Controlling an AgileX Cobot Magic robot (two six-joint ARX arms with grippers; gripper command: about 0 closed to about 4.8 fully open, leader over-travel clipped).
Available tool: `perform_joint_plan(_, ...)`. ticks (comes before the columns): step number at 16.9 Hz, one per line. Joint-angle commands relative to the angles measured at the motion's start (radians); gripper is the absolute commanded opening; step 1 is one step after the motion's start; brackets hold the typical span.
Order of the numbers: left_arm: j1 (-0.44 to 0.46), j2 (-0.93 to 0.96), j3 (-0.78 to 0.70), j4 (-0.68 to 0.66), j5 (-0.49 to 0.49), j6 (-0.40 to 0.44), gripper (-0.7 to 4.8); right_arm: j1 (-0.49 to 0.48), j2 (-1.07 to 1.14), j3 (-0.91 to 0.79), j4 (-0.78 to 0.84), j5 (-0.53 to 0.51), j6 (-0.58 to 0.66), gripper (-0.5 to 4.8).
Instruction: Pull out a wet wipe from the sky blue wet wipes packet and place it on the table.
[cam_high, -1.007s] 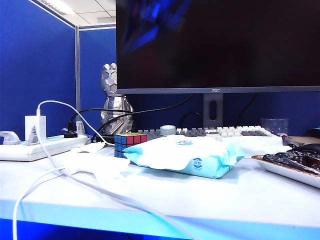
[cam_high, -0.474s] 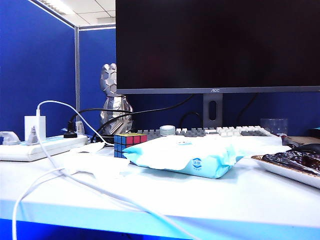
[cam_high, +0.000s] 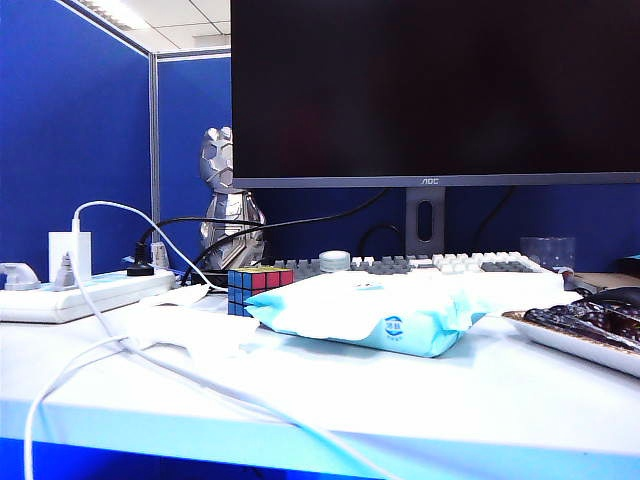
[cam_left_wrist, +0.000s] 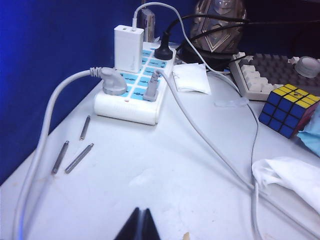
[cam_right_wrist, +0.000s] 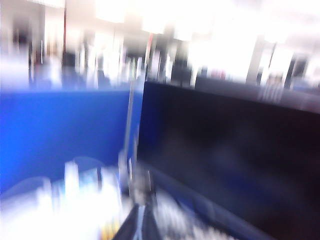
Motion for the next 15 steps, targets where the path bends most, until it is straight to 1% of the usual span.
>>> perform_joint_plan(1, 0.002, -0.003, -0.002, -0.006, 0.0, -0.002, -0.01, -0.02, -0.154, -0.265, 0.072, 0.027, -0.061, -0.05)
perform_joint_plan(2, 0.002, -0.003, -0.002, -0.006, 0.0, -0.002, -0.01, -0.058, -0.219, -0.415, 0.208, 0.024, -0.06, -0.05)
perform_joint_plan(3, 0.002, -0.003, -0.002, -0.006, 0.0, -0.002, -0.01, -0.094, -0.261, -0.521, 0.307, 0.024, -0.057, -0.05)
perform_joint_plan(4, 0.002, -0.003, -0.002, -0.006, 0.0, -0.002, -0.01, -0.173, -0.328, -0.711, 0.486, 0.012, -0.048, -0.05)
perform_joint_plan(5, 0.002, -0.003, -0.002, -0.006, 0.0, -0.002, -0.01, -0.229, -0.368, -0.822, 0.578, -0.024, -0.045, -0.05)
perform_joint_plan(6, 0.002, -0.003, -0.002, -0.006, 0.0, -0.002, -0.01, -0.265, -0.39, -0.894, 0.635, -0.056, -0.045, -0.05)
perform_joint_plan(7, 0.002, -0.003, -0.002, -0.006, 0.0, -0.002, -0.01, -0.325, -0.431, -1.023, 0.727, -0.106, -0.045, -0.05)
perform_joint_plan(8, 0.002, -0.003, -0.002, -0.006, 0.0, -0.002, -0.01, -0.361, -0.456, -1.101, 0.763, -0.135, -0.043, -0.05)
perform_joint_plan(9, 0.002, -0.003, -0.002, -0.006, 0.0, -0.002, -0.01, -0.409, -0.485, -1.191, 0.779, -0.167, -0.014, -0.05)
perform_joint_plan(10, 0.002, -0.003, -0.002, -0.006, 0.0, -0.002, -0.01, -0.462, -0.513, -1.275, 0.783, -0.184, 0.041, -0.05)
perform_joint_plan(12, 0.002, -0.003, -0.002, -0.006, 0.0, -0.002, -0.01, -0.53, -0.513, -1.328, 0.786, -0.226, 0.066, -0.05)
perform_joint_plan(15, 0.002, -0.003, -0.002, -0.006, 0.0, -0.002, -0.01, -0.653, -0.513, -1.381, 0.785, -0.254, 0.113, -0.05)
